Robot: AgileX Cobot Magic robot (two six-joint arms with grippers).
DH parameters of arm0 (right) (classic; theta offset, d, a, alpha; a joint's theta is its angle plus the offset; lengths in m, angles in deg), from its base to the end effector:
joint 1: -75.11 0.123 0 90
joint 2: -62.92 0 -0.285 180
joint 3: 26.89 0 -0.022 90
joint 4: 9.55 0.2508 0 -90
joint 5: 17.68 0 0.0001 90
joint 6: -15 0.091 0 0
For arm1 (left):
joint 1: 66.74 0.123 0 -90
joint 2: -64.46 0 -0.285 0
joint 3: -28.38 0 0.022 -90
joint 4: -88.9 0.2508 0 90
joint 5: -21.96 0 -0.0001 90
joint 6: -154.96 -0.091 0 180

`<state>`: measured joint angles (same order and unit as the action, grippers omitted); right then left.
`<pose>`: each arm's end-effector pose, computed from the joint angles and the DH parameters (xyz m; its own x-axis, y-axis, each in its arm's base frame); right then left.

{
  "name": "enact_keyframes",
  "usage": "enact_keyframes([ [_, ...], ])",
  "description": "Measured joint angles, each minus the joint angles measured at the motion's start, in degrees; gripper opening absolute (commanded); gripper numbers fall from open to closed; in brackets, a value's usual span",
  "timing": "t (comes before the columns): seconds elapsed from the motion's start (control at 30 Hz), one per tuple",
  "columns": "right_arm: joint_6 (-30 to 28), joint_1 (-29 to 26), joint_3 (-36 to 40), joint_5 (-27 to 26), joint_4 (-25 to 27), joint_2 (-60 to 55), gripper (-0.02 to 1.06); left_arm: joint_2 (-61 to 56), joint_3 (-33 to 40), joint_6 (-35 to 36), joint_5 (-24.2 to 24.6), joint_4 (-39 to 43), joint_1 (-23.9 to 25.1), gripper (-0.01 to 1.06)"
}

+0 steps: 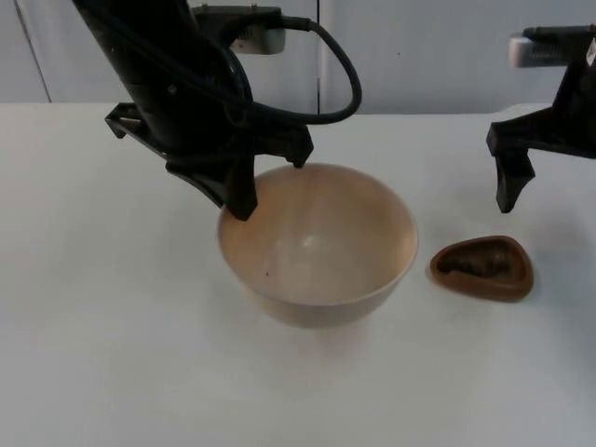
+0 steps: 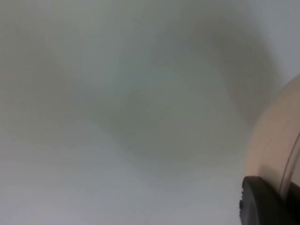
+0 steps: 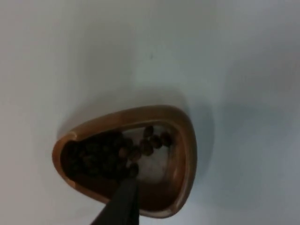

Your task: Pick up the bowl with the left hand and pour the coffee beans from the cup into the bowl with the right hand.

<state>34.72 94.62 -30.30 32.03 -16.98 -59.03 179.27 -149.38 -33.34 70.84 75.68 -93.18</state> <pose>0.3804 0.1252 0.1757 -0.9715 -0.0728 -0.2255 -0.0654 0.9971 -0.0398 0.3295 -0.1814 0.2006 -0.8696 0.4231 -0.2546 0.4708 0.8660 -0.1687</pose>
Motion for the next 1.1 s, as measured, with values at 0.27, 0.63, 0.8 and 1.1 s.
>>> enact_keyframes([
  [0.27,0.1,0.9,0.0,-3.0,-0.9,-3.0,0.96,0.0,0.0,0.0,0.0,0.0,0.0,0.0],
  [0.63,0.2,1.0,0.0,-3.9,-0.9,-7.5,0.91,0.0,0.0,0.0,0.0,0.0,0.0,0.0],
  [0.8,0.2,1.0,-0.1,-4.9,-0.8,-8.8,0.86,0.0,0.0,0.0,0.0,0.0,0.0,0.0],
  [1.1,0.2,1.0,-0.1,-7.8,0.6,-10.2,0.84,0.0,0.0,0.0,0.0,0.0,0.0,0.0],
])
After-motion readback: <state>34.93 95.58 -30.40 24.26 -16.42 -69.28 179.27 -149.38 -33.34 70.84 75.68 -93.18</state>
